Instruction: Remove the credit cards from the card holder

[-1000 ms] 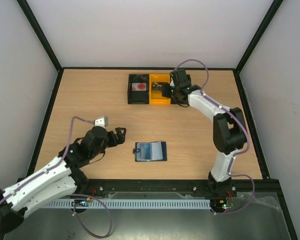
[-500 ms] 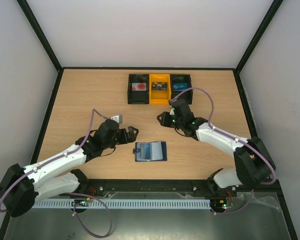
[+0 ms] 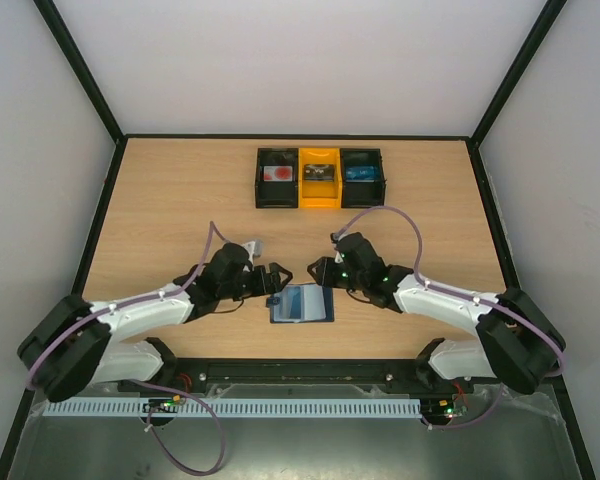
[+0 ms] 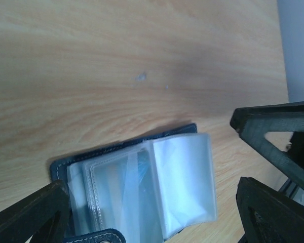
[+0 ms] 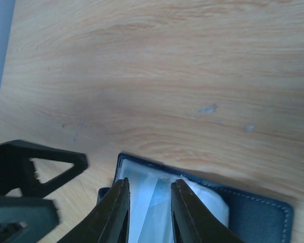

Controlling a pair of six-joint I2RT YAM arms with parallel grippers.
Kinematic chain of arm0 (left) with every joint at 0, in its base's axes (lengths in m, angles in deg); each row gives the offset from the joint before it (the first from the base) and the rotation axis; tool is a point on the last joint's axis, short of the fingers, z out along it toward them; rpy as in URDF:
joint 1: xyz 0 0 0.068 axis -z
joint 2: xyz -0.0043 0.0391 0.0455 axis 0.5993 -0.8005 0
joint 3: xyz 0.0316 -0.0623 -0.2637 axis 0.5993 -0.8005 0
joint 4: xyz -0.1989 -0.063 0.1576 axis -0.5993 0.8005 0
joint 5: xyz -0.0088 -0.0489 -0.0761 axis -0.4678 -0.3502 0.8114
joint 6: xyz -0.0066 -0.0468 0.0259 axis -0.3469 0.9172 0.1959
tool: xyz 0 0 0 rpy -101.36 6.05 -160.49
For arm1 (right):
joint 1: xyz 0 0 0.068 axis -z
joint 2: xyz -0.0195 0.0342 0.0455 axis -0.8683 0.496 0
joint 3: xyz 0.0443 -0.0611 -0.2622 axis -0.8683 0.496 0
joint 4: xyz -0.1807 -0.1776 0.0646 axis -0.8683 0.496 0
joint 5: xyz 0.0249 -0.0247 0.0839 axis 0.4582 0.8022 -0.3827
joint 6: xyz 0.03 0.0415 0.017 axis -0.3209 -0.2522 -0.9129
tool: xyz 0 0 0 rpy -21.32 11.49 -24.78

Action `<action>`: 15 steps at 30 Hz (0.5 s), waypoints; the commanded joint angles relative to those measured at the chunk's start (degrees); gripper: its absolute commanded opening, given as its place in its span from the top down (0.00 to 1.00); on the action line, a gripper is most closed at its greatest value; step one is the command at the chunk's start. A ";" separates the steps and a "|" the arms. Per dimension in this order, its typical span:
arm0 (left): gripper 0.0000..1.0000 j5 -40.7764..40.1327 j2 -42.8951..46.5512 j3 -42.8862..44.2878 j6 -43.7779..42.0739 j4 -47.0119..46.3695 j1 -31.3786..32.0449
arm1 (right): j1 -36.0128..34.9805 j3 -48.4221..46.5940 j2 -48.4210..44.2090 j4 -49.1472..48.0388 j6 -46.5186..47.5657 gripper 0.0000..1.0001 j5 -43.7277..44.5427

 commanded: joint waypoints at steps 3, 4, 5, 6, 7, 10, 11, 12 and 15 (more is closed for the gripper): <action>0.11 7.16 -6.79 -2.23 4.21 -12.60 -0.24 | -4.13 1.93 -0.80 -4.29 -2.77 0.76 2.11; 0.11 7.67 -7.58 -2.22 4.47 -13.16 -0.24 | -4.94 2.21 -0.72 -4.65 -3.10 0.76 2.25; 0.11 8.04 -8.19 -2.22 4.74 -13.82 -0.23 | -5.54 2.70 -0.51 -5.06 -3.47 0.76 2.32; 0.11 8.42 -8.67 -2.22 5.08 -14.36 -0.18 | -6.08 3.02 -0.33 -5.35 -3.76 0.77 2.44; 0.11 8.66 -9.09 -2.22 5.34 -14.73 -0.10 | -6.67 3.31 -0.28 -5.49 -4.08 0.77 2.77; 0.12 8.59 -9.59 -2.30 5.92 -15.19 0.27 | -7.59 4.42 -0.20 -6.18 -4.88 0.77 3.47; 0.12 8.42 -9.68 -2.40 5.96 -15.11 0.38 | -7.65 4.88 -0.36 -6.71 -5.38 0.77 3.47; 0.12 8.20 -9.64 -2.52 6.04 -14.97 0.47 | -7.81 5.47 -0.41 -7.17 -5.71 0.77 3.54; 0.12 7.60 -9.77 -3.19 6.25 -14.67 0.48 | -8.70 6.64 -0.37 -7.91 -6.48 0.77 4.20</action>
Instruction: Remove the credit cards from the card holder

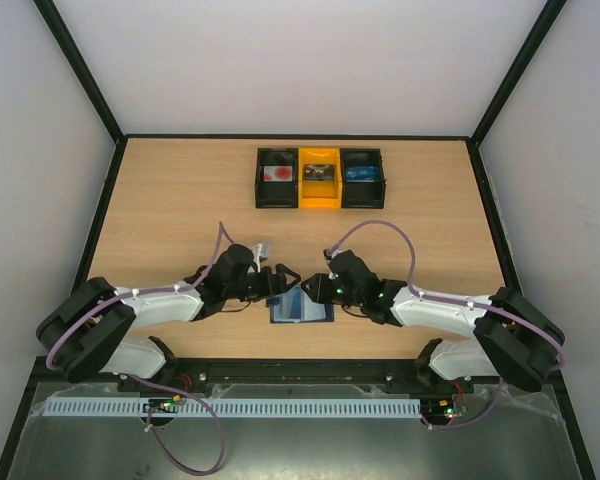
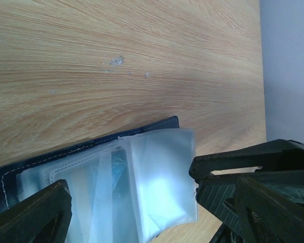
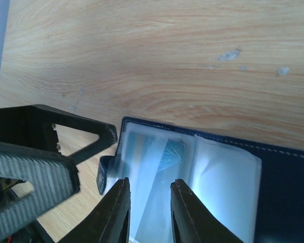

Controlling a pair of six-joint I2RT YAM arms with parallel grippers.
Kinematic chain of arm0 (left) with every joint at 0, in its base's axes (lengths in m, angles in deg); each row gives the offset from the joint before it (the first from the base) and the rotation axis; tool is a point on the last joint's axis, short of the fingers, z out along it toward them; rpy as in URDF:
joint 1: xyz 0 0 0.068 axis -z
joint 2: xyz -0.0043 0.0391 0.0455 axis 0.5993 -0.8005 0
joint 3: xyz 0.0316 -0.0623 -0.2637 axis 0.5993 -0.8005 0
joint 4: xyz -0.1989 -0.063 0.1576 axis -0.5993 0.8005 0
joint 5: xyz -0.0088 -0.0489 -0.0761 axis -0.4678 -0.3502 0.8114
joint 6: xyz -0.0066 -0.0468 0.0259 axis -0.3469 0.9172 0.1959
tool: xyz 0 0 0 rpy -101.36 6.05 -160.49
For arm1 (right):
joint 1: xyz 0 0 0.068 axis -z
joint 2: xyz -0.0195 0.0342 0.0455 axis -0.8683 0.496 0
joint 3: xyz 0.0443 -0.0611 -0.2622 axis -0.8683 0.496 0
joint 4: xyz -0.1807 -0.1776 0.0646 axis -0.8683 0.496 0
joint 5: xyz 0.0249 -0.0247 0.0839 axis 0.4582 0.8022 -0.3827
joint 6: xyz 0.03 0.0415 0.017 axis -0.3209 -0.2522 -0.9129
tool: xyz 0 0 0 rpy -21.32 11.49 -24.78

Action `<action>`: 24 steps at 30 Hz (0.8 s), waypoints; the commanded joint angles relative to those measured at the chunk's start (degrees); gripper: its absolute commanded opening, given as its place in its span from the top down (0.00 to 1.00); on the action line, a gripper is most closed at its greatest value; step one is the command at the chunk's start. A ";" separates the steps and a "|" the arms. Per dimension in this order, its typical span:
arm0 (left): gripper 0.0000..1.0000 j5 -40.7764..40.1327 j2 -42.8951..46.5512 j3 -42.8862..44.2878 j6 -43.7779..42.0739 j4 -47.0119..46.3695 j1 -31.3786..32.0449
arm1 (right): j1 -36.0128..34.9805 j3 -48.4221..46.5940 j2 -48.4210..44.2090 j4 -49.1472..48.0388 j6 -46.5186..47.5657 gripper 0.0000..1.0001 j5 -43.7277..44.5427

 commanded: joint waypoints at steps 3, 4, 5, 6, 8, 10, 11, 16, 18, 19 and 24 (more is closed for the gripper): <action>0.12 -0.59 -0.48 -2.32 0.95 -1.66 0.30 | -1.75 2.69 0.33 -3.62 -2.28 0.77 2.60; 0.12 -0.88 -0.49 -2.72 1.11 -1.72 0.30 | -1.93 2.83 0.64 -3.92 -2.44 0.77 2.54; 0.12 -1.01 -0.42 -3.15 1.28 -2.00 0.28 | -2.03 3.01 0.96 -4.23 -2.57 0.77 2.44; 0.12 -1.03 -0.37 -3.65 1.42 -2.40 0.30 | -2.24 3.04 1.35 -4.48 -2.75 0.77 2.29; 0.12 -0.99 -0.45 -4.25 1.60 -2.86 0.30 | -2.70 3.09 2.30 -5.16 -2.87 0.77 2.19; 0.12 -0.99 -0.47 -4.40 1.58 -2.48 0.30 | -3.19 3.02 3.32 -5.83 -3.15 0.77 2.06; 0.13 -1.17 -0.39 -4.41 1.48 -2.00 0.30 | -3.38 3.08 3.77 -6.13 -3.30 0.77 2.12; 0.13 -2.17 0.70 -4.47 0.64 0.27 0.30 | -4.24 3.50 7.47 -9.04 -4.36 0.77 1.42; 0.14 -2.61 1.45 -4.20 0.36 1.34 0.30 | -4.54 3.49 8.95 -9.56 -4.47 0.77 1.35; 0.14 -2.83 1.86 -4.04 0.38 1.87 0.30 | -4.72 3.53 9.54 -9.84 -4.55 0.78 1.33; 0.15 -3.95 5.10 -2.68 0.36 5.86 0.24 | -6.03 3.81 10.59 -9.55 -3.81 0.80 3.55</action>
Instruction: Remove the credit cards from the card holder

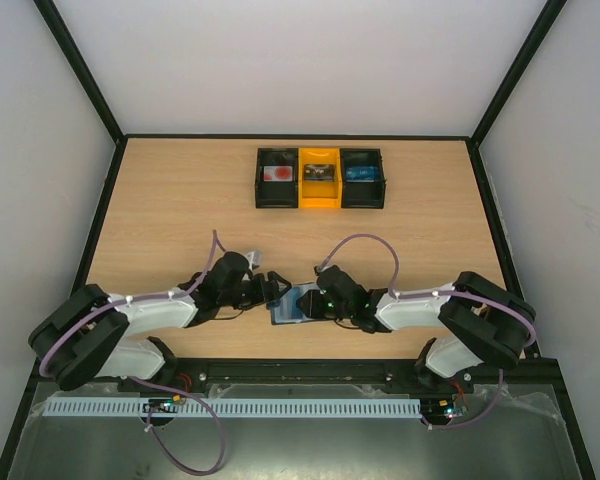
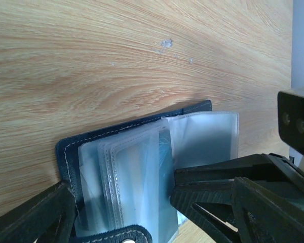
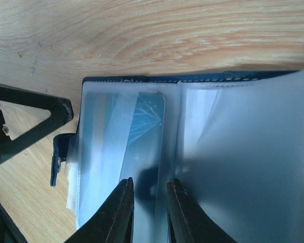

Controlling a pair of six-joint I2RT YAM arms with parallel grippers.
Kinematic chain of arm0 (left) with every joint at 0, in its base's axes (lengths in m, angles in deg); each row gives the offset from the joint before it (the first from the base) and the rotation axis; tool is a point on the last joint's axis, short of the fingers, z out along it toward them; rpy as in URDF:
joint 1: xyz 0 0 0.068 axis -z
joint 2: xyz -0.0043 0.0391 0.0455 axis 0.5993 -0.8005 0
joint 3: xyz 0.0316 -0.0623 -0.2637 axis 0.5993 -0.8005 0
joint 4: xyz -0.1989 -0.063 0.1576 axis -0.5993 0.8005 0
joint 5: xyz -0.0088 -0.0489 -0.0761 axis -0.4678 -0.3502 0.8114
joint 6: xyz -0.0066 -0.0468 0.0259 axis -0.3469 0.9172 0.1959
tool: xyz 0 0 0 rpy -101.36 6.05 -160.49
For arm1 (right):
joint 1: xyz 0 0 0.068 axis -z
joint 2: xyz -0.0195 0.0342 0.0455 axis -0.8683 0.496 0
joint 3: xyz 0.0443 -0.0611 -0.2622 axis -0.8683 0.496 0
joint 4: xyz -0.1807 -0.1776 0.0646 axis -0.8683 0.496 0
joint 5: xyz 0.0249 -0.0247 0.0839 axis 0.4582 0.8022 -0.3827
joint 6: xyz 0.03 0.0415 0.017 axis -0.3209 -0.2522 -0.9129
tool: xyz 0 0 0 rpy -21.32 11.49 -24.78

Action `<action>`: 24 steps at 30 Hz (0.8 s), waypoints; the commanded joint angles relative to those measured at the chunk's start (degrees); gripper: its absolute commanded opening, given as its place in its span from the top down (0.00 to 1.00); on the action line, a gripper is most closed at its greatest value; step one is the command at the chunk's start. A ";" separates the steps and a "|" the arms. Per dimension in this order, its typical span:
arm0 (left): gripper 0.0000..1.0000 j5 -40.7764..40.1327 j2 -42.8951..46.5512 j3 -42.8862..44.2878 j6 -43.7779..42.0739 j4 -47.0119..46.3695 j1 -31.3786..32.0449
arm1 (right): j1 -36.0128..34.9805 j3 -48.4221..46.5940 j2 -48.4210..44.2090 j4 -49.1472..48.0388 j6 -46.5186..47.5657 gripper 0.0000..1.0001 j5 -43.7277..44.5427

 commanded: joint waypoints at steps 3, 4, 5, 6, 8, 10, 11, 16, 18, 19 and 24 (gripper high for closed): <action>0.15 -1.28 5.42 1.48 -0.06 4.23 0.30 | -1.22 1.72 -0.12 -1.89 -0.26 0.83 4.05; 0.15 -1.15 5.89 1.54 0.35 4.02 0.35 | -1.21 1.86 -0.05 -2.08 -0.34 0.84 4.00; 0.15 -0.95 6.40 1.48 0.77 3.57 0.43 | -1.21 2.11 0.03 -2.22 -0.52 0.86 4.30; 0.15 -0.83 6.44 1.39 1.16 3.10 0.47 | -1.24 2.41 0.08 -2.52 -0.91 0.87 4.71; 0.15 -0.50 5.90 1.53 1.67 2.61 0.57 | -1.21 3.51 0.17 -4.25 -2.21 0.89 4.97; 0.15 0.23 4.88 1.60 1.92 1.59 0.57 | -1.41 4.66 0.30 -7.19 -3.68 0.91 4.09; 0.15 0.72 4.31 1.62 2.16 1.02 0.59 | -1.74 5.04 0.34 -8.12 -4.31 0.92 4.09; 0.15 1.22 3.28 1.82 2.38 0.10 0.73 | -3.56 6.29 -0.22 -10.72 -6.07 0.97 6.10; 0.14 1.21 3.31 1.79 2.64 0.24 0.70 | -3.68 8.02 -0.01 -13.75 -8.42 0.98 6.26; 0.13 1.55 3.26 1.70 2.64 0.00 0.67 | -3.75 8.65 0.18 -15.25 -9.19 0.98 6.28; 0.13 2.03 4.05 1.55 2.98 0.10 1.08 | -3.84 9.57 0.79 -16.57 -10.32 0.98 6.85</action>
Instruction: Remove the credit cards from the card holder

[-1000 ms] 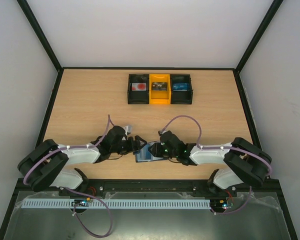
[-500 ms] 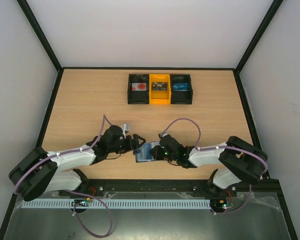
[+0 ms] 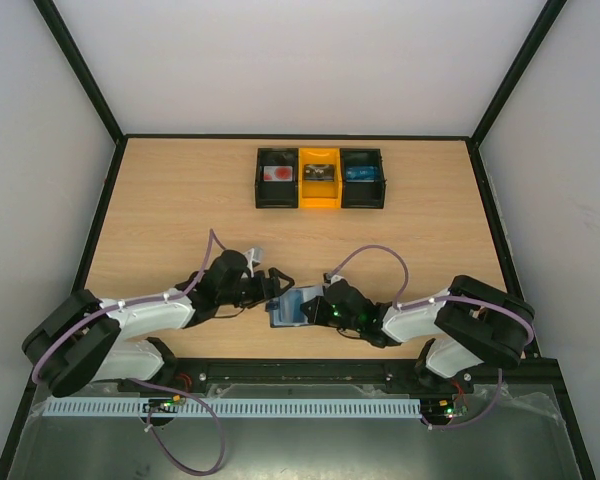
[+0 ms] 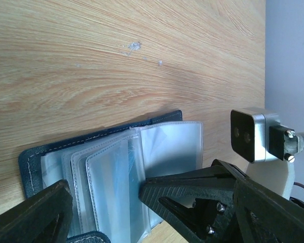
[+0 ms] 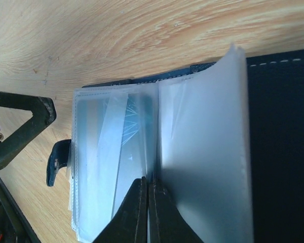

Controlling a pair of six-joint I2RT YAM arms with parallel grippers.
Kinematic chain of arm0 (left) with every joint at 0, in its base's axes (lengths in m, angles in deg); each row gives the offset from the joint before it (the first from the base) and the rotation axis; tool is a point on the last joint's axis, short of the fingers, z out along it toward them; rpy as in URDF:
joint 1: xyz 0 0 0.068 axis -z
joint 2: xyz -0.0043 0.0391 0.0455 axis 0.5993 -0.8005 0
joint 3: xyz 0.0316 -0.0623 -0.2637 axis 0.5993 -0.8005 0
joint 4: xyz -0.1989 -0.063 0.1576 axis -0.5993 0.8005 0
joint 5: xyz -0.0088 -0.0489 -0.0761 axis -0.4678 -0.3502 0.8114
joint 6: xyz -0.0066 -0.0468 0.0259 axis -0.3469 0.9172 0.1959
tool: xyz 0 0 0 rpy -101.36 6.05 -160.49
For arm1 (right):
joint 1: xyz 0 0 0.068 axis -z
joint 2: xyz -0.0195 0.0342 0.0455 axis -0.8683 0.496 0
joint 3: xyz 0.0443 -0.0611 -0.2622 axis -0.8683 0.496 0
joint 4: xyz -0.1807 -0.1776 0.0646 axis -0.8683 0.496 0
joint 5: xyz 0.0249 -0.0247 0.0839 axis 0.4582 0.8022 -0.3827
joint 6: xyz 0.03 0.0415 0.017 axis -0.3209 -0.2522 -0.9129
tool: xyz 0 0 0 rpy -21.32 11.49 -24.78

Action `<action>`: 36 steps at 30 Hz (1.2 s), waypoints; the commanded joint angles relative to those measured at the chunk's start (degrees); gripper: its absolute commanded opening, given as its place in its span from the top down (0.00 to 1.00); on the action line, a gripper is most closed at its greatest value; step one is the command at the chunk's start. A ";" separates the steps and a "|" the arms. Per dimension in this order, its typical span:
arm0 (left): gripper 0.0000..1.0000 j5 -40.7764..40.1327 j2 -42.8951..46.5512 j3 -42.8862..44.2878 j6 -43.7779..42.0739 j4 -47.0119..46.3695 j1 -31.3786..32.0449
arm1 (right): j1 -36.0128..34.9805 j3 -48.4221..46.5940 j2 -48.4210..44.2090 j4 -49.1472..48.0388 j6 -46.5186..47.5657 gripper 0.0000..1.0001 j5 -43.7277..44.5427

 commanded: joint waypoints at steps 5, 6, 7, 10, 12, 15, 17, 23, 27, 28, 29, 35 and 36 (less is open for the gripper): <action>0.11 0.04 2.09 1.48 0.82 -0.14 1.20 | -0.54 1.62 0.76 -3.07 -2.26 0.98 2.76; 0.11 0.23 1.98 1.61 0.84 -0.45 1.41 | -0.53 1.79 0.80 -3.29 -2.31 0.98 2.81; 0.11 0.49 1.79 1.75 0.84 -0.78 1.63 | -0.47 1.91 0.81 -3.61 -2.46 0.98 2.64; 0.10 -0.58 1.17 1.70 1.03 -1.11 2.34 | -0.47 1.87 0.89 -3.89 -2.58 0.98 2.56; 0.10 -0.88 0.30 1.39 1.29 -2.01 2.50 | -0.54 1.59 1.16 -3.89 -2.58 0.98 2.51; 0.10 0.07 -1.83 1.45 1.27 -4.01 2.50 | -0.54 1.40 1.29 -3.89 -2.58 0.98 2.35; 0.10 0.45 -3.00 1.55 1.51 -4.94 2.50 | -0.51 1.33 1.33 -3.89 -2.58 0.98 2.43; 0.10 -0.83 -4.88 2.38 1.09 -3.92 2.49 | -0.47 1.41 2.18 -4.64 -3.02 0.98 2.15; 0.09 -0.63 -5.93 2.18 1.25 -4.94 2.48 | -0.54 1.33 2.58 -4.94 -2.97 0.98 1.91; 0.10 -0.47 -6.18 2.13 1.46 -5.28 2.48 | -0.50 1.18 2.75 -4.95 -2.99 0.98 1.89; 0.10 -0.27 -6.46 2.16 1.59 -5.56 2.42 | -0.52 1.23 3.01 -5.22 -3.01 0.98 1.74; 0.10 0.04 -7.51 2.18 1.96 -5.83 2.48 | -0.54 1.50 3.97 -6.09 -3.45 0.98 1.36; 0.10 0.04 -7.48 2.17 2.03 -5.79 2.46 | -0.55 1.50 3.93 -6.14 -3.51 0.98 1.36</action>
